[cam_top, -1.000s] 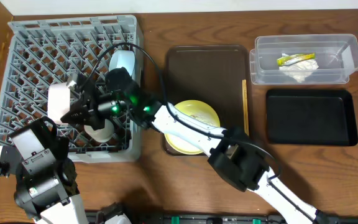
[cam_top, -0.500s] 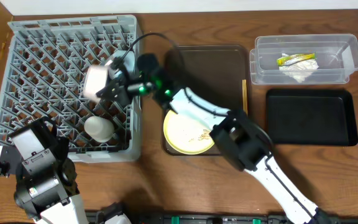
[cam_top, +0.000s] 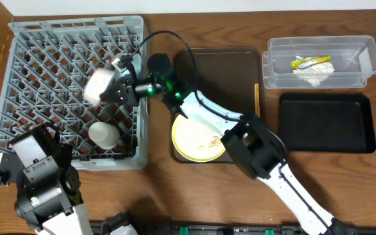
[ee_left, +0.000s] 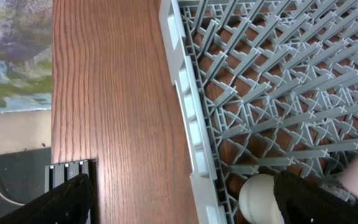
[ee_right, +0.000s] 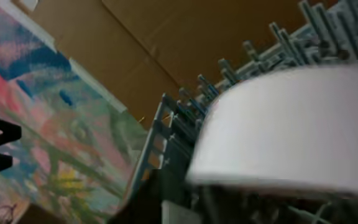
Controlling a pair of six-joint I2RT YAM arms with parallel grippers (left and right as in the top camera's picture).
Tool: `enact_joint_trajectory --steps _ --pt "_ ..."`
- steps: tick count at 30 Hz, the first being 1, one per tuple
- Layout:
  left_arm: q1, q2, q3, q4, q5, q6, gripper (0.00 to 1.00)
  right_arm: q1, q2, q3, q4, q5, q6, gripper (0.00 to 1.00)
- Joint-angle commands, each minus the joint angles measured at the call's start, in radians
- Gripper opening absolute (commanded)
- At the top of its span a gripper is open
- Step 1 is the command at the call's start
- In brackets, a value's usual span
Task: Sort waste into correct bins and load items into the dishwasher
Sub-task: 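Tilt the pink bowl upright in the rack, open and withdraw right gripper, then move the right gripper to the wooden chopsticks on the tray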
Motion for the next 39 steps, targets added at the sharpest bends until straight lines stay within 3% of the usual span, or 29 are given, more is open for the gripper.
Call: enact_joint_trajectory --steps 1,19,25,29,32,35,39 --pt "0.004 -0.001 0.021 -0.004 -0.013 -0.009 0.94 0.013 -0.004 0.010 0.013 -0.006 0.038 0.23" --pt "0.004 -0.001 0.021 -0.004 -0.013 -0.009 0.94 -0.004 -0.029 0.159 0.009 -0.094 0.125 0.33" --pt "0.004 -0.001 0.021 -0.004 -0.013 -0.009 0.94 -0.031 -0.106 0.170 -0.090 -0.095 0.103 0.38" --pt "0.004 -0.001 0.021 -0.004 -0.013 -0.009 0.94 -0.071 -0.180 0.170 -0.379 0.017 -0.002 0.39" --pt "0.004 -0.001 0.021 -0.004 -0.013 -0.009 0.94 -0.100 -0.265 0.170 -0.755 0.273 -0.140 0.39" --pt "0.004 -0.001 0.021 -0.004 -0.013 -0.009 0.94 -0.120 -0.341 0.170 -1.010 0.527 -0.178 0.40" --pt "0.004 -0.001 0.021 -0.004 -0.013 -0.009 0.94 -0.154 -0.437 0.170 -1.225 0.729 -0.248 0.42"
